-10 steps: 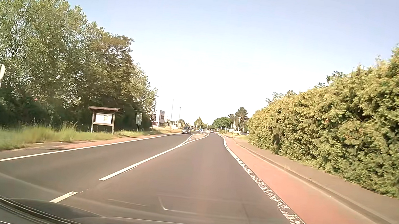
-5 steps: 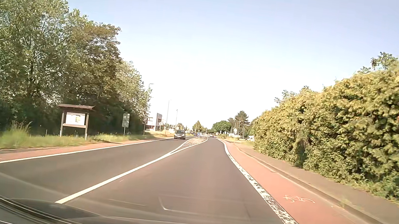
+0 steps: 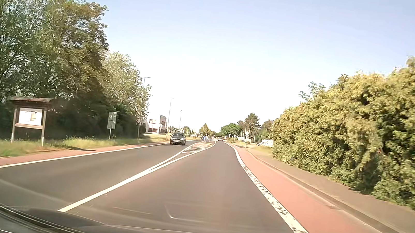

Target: Follow the waypoints while adhering to traffic rules and regulations

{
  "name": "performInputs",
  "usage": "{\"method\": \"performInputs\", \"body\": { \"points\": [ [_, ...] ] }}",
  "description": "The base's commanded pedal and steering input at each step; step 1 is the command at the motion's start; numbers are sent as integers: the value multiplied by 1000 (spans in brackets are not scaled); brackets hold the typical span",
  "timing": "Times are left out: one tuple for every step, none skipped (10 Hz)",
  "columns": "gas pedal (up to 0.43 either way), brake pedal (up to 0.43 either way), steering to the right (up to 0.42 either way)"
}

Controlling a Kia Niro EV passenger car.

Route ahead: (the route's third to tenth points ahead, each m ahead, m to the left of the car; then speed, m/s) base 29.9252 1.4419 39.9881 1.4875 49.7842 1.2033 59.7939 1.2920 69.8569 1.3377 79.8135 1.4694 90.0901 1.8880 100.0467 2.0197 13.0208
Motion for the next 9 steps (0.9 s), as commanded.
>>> {"method": "performInputs", "body": {
  "points": [
    [130, 18, 2],
    [98, 18, 3],
    [67, 18, 3],
    [59, 18, 3],
    [47, 18, 3],
    [47, 18, 3],
    [47, 18, 3],
    [47, 18, 3],
    [47, 18, 3]
  ]
}}
